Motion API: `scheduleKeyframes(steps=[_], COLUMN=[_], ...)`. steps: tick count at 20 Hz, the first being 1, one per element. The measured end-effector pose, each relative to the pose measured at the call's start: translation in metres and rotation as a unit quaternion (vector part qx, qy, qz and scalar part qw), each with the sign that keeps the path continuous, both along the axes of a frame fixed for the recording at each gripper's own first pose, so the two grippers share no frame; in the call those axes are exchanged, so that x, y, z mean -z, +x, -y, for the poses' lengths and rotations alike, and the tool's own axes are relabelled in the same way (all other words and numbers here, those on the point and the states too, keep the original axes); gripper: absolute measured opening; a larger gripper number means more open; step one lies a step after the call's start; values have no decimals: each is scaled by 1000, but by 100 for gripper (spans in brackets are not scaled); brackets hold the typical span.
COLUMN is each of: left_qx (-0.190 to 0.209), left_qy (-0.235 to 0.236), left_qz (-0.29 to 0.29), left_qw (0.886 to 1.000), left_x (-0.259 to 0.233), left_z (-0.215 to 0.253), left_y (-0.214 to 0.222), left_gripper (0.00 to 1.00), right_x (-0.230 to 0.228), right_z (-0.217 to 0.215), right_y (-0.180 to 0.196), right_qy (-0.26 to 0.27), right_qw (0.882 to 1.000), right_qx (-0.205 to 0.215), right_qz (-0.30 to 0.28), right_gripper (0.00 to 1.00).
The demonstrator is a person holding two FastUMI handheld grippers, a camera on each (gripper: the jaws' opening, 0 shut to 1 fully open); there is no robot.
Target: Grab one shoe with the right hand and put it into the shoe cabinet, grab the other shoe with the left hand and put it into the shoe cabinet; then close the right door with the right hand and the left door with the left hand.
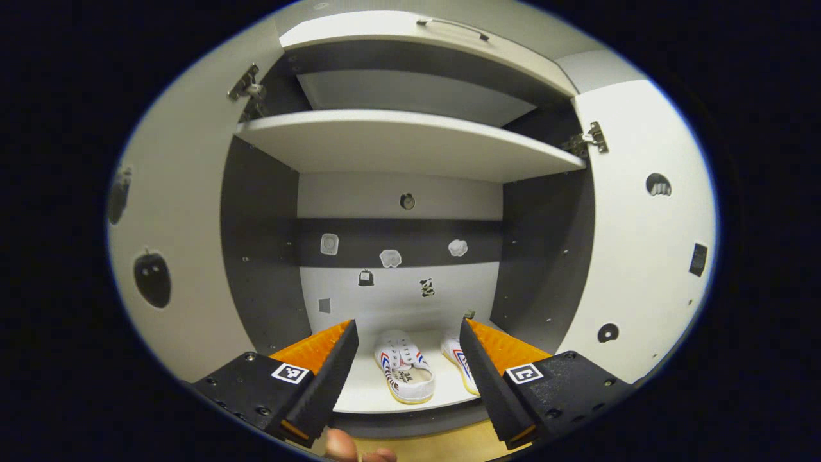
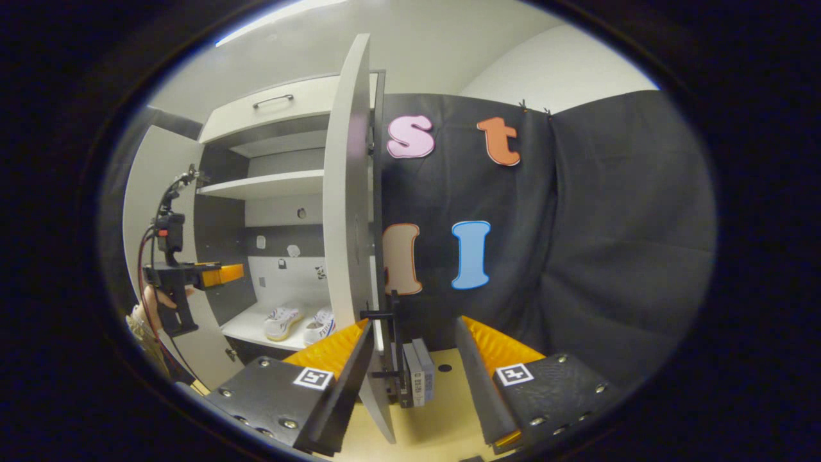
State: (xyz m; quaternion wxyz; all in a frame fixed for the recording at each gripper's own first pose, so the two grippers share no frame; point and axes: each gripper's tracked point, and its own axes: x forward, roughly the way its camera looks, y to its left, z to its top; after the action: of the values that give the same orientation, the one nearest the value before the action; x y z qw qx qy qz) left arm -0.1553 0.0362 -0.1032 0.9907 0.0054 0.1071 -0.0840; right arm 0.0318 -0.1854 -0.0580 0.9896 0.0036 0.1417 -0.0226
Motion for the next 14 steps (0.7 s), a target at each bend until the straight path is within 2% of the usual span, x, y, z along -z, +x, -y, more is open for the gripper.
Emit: scheduleKeyframes(steps=[2,3,5,6,8,9,10,13,14], left_qx=[0,4,4,3,0,-4,-7,-18,-22], left_qy=[-16,-20,-16,-14,-18,-19,-16,1,3], left_qz=[19,24,31,37,49,51,51,47,43], left_qw=[1000,999,999,999,999,999,999,999,999], left_x=[-18,-26,-36,-42,-51,-52,-53,-48,-46], left_z=[1,2,-1,-3,-7,-11,-17,-32,-36], left_y=[-19,-28,-45,-51,-61,-65,-70,-80,-83], left_gripper=[92,95,95,99,95,92,95,95,95], right_x=[0,1,2,1,5,5,6,9,12], right_z=[-8,-15,-31,-41,-57,-70,-81,-107,-114], right_y=[1,1,1,2,5,6,6,16,19], right_qy=[6,11,21,24,30,34,40,49,48], right_qw=[1000,1000,999,998,996,995,994,990,989], right_qx=[-12,-23,-49,-62,-85,-96,-106,-131,-138], right_qz=[-1,-3,-4,-5,-7,-7,-9,-12,-14], right_gripper=[77,74,74,74,78,78,78,78,74])
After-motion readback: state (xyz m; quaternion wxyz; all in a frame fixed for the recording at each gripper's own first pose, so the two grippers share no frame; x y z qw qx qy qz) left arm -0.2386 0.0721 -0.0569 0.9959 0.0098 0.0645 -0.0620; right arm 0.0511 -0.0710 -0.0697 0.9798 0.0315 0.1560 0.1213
